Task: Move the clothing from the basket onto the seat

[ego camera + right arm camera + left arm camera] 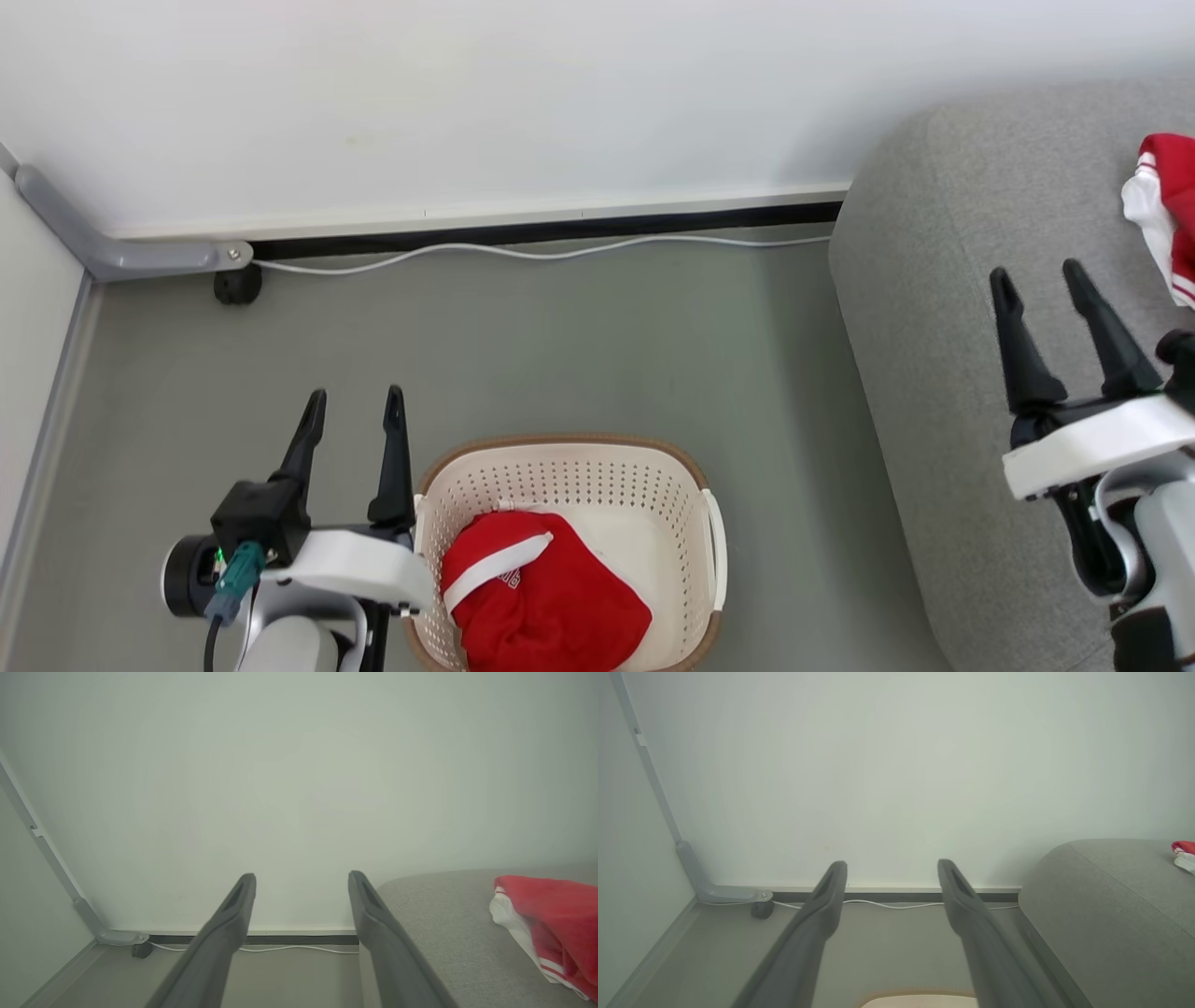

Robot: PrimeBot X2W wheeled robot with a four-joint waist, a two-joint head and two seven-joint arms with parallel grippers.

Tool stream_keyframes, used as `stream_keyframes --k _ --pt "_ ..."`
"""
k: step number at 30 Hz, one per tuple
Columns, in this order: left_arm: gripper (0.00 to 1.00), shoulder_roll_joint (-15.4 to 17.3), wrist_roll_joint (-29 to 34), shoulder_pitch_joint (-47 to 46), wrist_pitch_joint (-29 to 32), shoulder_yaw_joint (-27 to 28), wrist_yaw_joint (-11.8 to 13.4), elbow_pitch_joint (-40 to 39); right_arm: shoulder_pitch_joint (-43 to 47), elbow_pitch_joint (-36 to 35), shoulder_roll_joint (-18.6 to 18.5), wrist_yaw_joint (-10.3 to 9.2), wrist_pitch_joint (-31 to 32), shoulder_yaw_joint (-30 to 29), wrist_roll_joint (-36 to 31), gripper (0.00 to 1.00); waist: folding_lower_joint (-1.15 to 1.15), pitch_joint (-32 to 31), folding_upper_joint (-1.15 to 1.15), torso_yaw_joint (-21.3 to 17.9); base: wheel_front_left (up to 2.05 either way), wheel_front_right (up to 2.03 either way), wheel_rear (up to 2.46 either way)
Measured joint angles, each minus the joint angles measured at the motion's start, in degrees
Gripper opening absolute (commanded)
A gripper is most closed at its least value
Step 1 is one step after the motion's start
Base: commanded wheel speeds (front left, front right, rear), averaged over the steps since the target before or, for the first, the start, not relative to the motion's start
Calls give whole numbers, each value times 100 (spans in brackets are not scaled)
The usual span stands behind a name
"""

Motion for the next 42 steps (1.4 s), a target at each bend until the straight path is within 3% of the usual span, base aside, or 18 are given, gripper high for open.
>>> stream_keyframes --k 13,28,35,42 --pt "100 -2 22 569 0 174 -58 -137 820 -134 375 0 0 -182 -325 100 0 -303 0 -18 0 0 0" --pt "100 1 13 756 0 165 9 -199 903 -135 426 0 0 -210 -391 100 0 -268 0 -61 0 0 0" --pt "100 8 -41 748 0 -148 12 -78 866 -229 412 0 0 -202 -366 100 0 -44 0 -81 0 0 0" --pt "100 14 -327 443 1 -691 218 324 533 -512 257 0 0 -104 -181 100 0 431 0 -163 0 0 0"
